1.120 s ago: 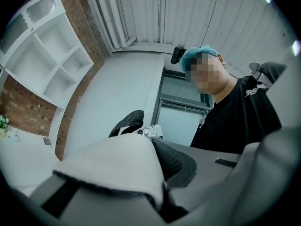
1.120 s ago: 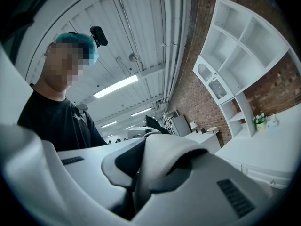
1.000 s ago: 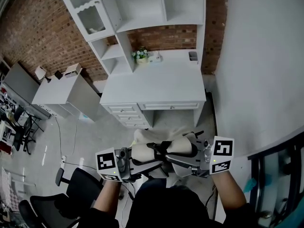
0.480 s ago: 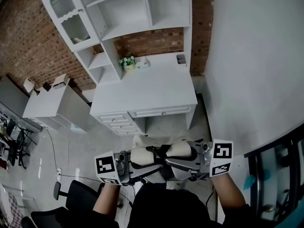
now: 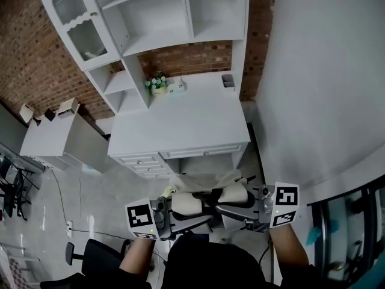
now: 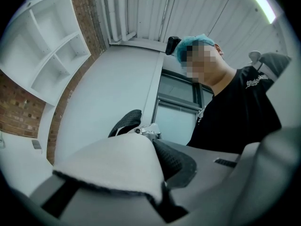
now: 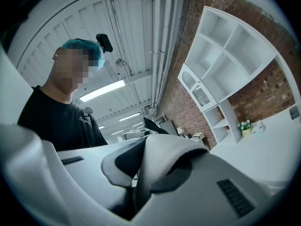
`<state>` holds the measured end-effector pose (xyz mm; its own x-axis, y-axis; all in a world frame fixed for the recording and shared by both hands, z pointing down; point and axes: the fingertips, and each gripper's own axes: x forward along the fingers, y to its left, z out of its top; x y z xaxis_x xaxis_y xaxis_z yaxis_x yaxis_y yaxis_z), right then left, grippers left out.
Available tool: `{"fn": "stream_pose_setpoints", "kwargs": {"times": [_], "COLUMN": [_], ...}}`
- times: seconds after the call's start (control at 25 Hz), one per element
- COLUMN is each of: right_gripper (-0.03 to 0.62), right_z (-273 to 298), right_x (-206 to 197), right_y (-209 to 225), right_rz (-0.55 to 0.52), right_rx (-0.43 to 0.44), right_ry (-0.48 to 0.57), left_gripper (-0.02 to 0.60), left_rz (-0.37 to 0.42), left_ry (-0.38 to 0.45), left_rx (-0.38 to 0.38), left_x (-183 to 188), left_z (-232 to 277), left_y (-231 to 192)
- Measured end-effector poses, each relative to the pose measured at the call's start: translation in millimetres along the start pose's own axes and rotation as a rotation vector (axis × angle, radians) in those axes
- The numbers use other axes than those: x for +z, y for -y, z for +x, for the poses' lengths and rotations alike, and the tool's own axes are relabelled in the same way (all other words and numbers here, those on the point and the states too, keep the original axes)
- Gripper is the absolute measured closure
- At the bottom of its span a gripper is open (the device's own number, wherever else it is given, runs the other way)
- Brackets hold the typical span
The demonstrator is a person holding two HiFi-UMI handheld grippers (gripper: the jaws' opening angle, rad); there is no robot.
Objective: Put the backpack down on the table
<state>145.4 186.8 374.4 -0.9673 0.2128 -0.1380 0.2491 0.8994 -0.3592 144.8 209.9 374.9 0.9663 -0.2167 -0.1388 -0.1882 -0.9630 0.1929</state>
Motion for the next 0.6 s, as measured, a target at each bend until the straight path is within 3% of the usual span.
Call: {"fn": "stream_pose_setpoints", "kwargs": {"times": [0.6], "right_gripper": [0.546], "right_z": [93], "right_x": [49], "right_y": [99], "right_rz": [-0.033], "right_rx": [-0.015], "right_ry": [-0.038], "left_gripper": [0.537], "left_rz": [0.038], "left_ry": [0.018], "left_rx": [-0.018], "left_x": [57], "left_z": [-86], "left_y": [-107]}}
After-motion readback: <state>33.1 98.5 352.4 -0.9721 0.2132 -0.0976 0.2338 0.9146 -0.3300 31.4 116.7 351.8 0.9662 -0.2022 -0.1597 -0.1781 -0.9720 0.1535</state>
